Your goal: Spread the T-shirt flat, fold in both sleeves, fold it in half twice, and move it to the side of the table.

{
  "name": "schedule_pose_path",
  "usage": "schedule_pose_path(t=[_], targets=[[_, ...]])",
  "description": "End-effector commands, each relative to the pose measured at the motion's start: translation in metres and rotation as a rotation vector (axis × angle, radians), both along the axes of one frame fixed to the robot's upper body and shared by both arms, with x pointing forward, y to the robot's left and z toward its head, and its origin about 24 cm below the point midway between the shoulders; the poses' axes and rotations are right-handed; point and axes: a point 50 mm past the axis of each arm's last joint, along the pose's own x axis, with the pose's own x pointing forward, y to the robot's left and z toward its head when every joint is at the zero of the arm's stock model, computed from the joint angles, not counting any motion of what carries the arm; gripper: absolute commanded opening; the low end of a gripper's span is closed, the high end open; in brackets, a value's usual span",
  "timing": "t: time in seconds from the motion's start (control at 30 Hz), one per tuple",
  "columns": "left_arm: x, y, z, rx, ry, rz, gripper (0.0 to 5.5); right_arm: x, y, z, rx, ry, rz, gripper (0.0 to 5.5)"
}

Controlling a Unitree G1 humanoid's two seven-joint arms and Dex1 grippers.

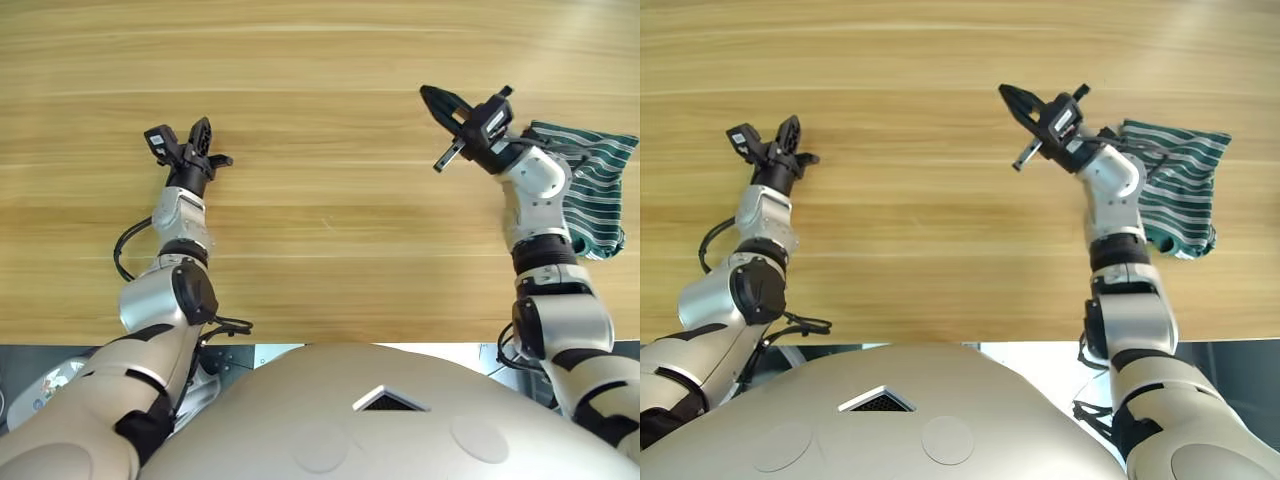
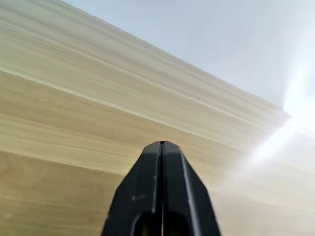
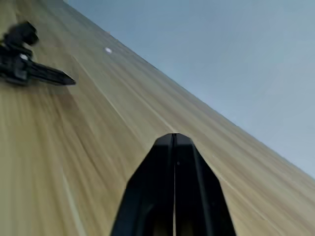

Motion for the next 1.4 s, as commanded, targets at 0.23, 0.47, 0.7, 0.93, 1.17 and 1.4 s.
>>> schedule_pose_path(t=[0.23,0.47,0.7,0.93,1.17,1.4], targets=[[0.009,0.016,0.002,-0.113,0.1,0.171,0.0,0.051,0.015,-0.045,-0.057,0.386,-0.824,0.03],[0.006,0.019,0.002,-0.049,0.089,0.15,0.0,0.033,0.012,-0.064,-0.468,0.14,-1.023,0.03],[-0.005,0.003,-0.007,-0.005,0.049,0.071,0.0,0.014,0.009,-0.079,-0.617,-0.009,-1.102,0.03],[-0.012,-0.007,-0.014,-0.118,0.021,0.095,0.0,0.012,-0.002,-0.076,-0.773,-0.184,-1.093,0.03],[-0.027,-0.006,-0.028,-0.231,0.044,0.173,0.0,0.011,0.01,-0.079,-0.859,-0.275,-1.003,0.03],[0.001,-0.011,-0.008,-0.219,0.025,0.143,0.0,0.02,0.004,-0.071,-0.833,-0.228,-1.034,0.03]])
